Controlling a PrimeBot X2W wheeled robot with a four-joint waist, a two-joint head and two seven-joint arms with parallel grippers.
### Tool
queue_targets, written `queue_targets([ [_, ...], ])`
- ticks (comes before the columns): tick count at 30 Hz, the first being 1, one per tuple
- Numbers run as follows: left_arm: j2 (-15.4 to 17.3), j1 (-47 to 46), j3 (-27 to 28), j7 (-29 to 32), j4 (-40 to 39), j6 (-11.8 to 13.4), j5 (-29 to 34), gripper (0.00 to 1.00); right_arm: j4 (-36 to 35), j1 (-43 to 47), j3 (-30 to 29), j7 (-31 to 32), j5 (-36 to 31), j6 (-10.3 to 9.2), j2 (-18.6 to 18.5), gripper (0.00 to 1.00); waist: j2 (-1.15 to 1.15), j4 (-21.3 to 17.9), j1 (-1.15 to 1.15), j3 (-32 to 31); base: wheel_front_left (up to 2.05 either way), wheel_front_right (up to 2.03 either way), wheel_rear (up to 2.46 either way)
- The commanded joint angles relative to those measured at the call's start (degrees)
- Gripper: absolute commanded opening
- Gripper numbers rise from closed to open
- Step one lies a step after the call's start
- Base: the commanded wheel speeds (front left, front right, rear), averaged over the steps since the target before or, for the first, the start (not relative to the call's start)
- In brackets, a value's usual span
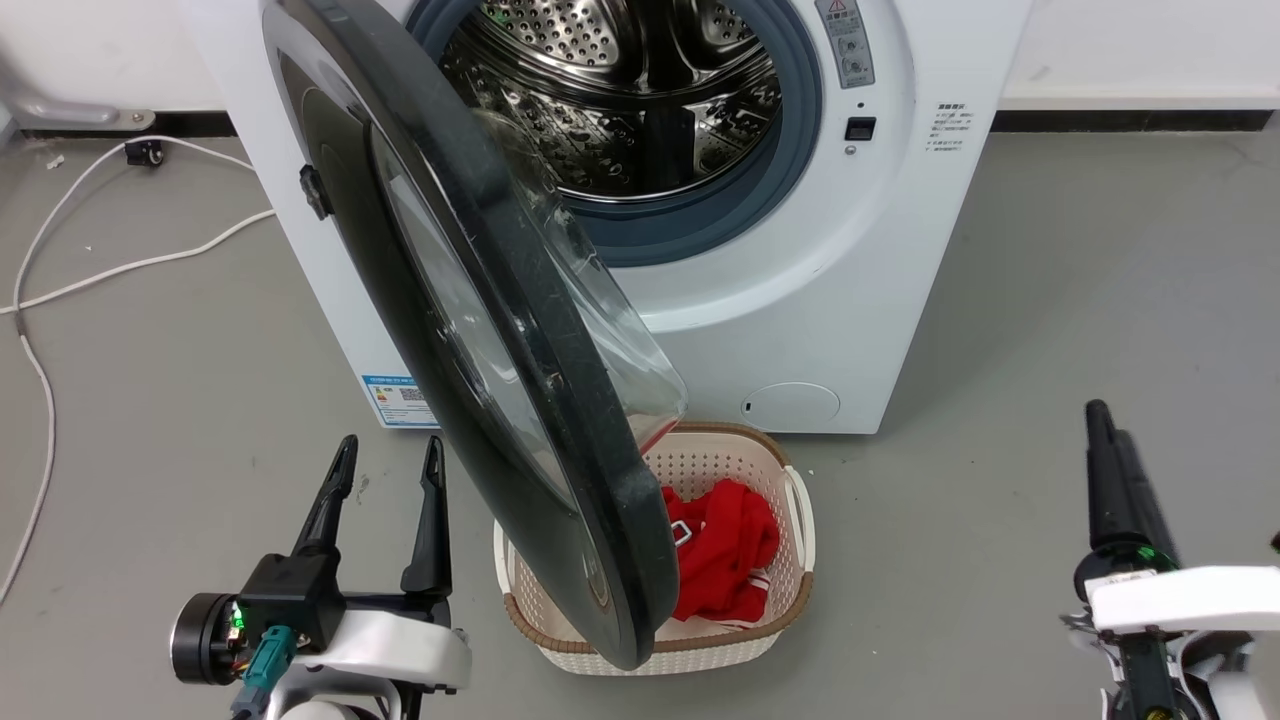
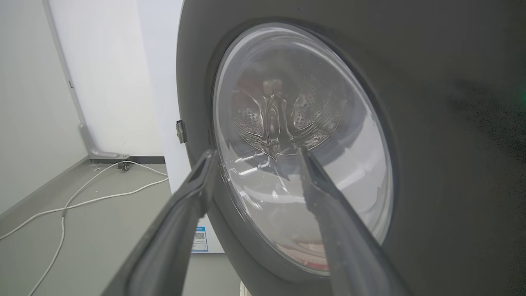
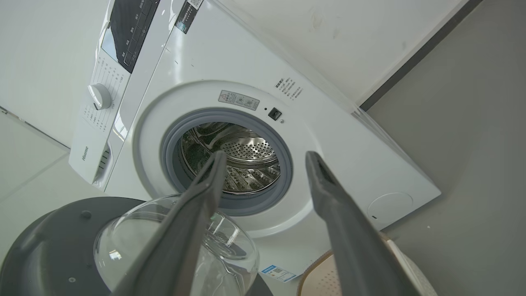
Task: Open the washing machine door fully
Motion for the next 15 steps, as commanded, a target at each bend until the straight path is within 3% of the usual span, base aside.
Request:
queue_targets([
  [1, -0.04, 0.54, 0.24, -0.13, 0.19, -0.1, 0.46, 1.0, -1.49, 1.37, -0.78, -1.77, -6.29, -0.02, -0.44, 1.0, 0.0, -0.12, 0.0, -0.21, 0.0, 0.0, 0.0],
  [6, -0.05, 0.69, 0.61, -0.13, 0.11, -0.28, 0.51, 1.0, -6.59, 3.36, -4.22, -3.22, -24.08, -0.02, 1.15, 1.0, 0.0, -0.33, 0.0, -0.37, 0.0, 0.0, 0.0],
  [7, -0.05, 0.69, 0.61, -0.13, 0.11, -0.28, 0.51, 1.0, -6.59, 3.36, -4.22, -3.22, -24.08, -0.02, 1.15, 1.0, 0.0, -0.33, 0.0, -0.37, 0.0, 0.0, 0.0],
  [15, -0.04, -0.08, 0.61, -0.13, -0.11, 0.1, 0.17, 1.0, -18.57, 5.41, -7.28, -0.02, -44.96, -0.02, 3.38, 1.0, 0.0, -0.51, 0.0, 0.24, 0.0, 0.0, 0.0],
])
